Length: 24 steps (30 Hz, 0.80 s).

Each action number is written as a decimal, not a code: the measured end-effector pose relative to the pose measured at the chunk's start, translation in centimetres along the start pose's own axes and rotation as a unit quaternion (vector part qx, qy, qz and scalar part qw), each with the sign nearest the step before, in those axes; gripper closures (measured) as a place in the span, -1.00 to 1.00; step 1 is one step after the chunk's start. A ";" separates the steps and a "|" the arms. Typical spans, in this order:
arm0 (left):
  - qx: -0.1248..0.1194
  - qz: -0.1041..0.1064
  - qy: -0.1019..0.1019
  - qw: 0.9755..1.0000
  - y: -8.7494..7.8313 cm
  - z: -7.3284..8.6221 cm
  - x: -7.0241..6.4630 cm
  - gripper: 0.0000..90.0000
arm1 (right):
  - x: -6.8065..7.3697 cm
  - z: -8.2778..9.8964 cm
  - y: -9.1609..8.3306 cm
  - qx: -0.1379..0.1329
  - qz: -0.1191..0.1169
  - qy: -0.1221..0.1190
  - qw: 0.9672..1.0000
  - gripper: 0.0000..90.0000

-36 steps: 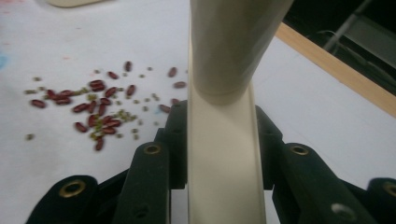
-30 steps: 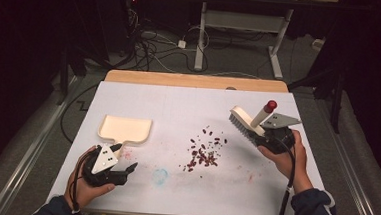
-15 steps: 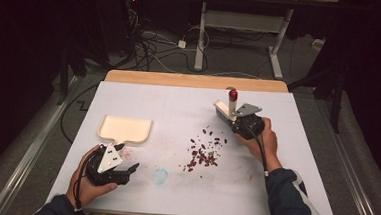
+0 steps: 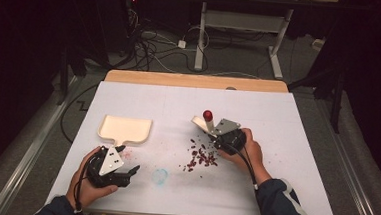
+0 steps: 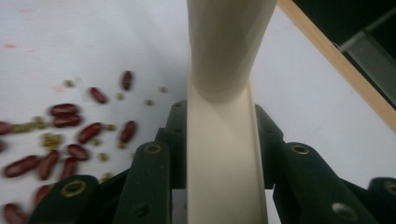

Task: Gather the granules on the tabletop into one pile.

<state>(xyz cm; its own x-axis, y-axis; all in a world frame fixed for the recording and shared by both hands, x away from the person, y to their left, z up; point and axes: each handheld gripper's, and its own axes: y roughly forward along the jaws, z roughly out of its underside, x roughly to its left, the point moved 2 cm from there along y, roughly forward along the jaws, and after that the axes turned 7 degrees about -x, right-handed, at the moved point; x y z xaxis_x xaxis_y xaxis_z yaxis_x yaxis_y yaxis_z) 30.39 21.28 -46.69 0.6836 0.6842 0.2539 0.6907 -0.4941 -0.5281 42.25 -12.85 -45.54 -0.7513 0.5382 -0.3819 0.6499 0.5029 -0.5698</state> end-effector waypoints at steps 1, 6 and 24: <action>0.000 0.001 0.001 1.000 0.1 0.0 -0.1 -0.52 | 0.4 -0.1 -0.2 0.000 -0.005 -0.010 1.000 0.50; 0.003 0.005 0.004 1.000 0.1 0.0 -0.2 -0.52 | 2.1 -0.6 -1.0 -0.013 -0.029 -0.026 0.999 0.50; 0.007 0.009 0.009 1.000 0.1 0.0 -0.4 -0.52 | 2.9 -1.0 -3.2 -0.035 -0.046 -0.038 0.998 0.50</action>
<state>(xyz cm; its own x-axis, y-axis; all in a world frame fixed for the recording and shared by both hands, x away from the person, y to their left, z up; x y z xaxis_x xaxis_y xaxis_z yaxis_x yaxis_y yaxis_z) 30.21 21.00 -46.87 0.7008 0.6648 0.2587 0.6743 -0.4990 -0.5443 38.13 -12.21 -44.13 -0.8129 0.4356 -0.3866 0.5823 0.5955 -0.5534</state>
